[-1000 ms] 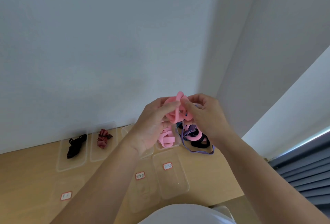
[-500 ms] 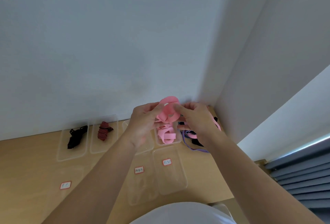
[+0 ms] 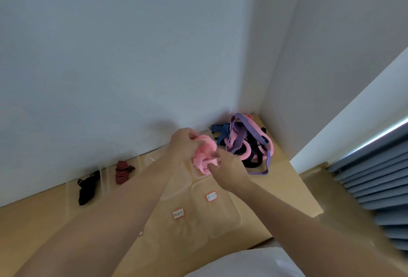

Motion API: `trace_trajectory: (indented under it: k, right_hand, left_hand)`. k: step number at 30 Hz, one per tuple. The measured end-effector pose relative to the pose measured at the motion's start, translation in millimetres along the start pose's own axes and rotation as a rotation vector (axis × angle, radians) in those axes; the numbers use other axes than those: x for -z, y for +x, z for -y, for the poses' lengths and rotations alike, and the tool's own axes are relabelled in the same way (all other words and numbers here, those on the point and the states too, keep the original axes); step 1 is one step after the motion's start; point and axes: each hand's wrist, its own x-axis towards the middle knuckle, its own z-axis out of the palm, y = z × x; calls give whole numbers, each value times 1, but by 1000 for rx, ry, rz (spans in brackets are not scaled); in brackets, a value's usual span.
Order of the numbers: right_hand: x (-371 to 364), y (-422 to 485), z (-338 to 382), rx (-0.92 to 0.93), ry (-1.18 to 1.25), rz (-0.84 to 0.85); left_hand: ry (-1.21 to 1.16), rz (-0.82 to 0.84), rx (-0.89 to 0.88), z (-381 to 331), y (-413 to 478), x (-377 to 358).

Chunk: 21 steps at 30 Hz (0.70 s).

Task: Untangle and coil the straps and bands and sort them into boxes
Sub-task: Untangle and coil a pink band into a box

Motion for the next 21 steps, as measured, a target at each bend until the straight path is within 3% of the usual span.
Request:
trace_trajectory:
  k: [3, 5, 9, 11, 17, 21]
  right_hand:
    - [-17, -3, -10, 248, -238, -144]
    - [-25, 4, -13, 322, -429, -128]
    - [-37, 25, -12, 236, -672, 169]
    - [-40, 30, -9, 219, -712, 227]
    - [-54, 32, -11, 214, -773, 197]
    - [-59, 38, -11, 222, -782, 120]
  left_hand:
    - [93, 98, -59, 9, 21, -7]
    - [125, 111, -72, 16, 31, -10]
    - [68, -47, -121, 32, 35, -12]
    - [85, -63, -221, 40, 32, -12]
    - [224, 72, -441, 68, 30, -13]
    - [378, 128, -489, 71, 32, -17]
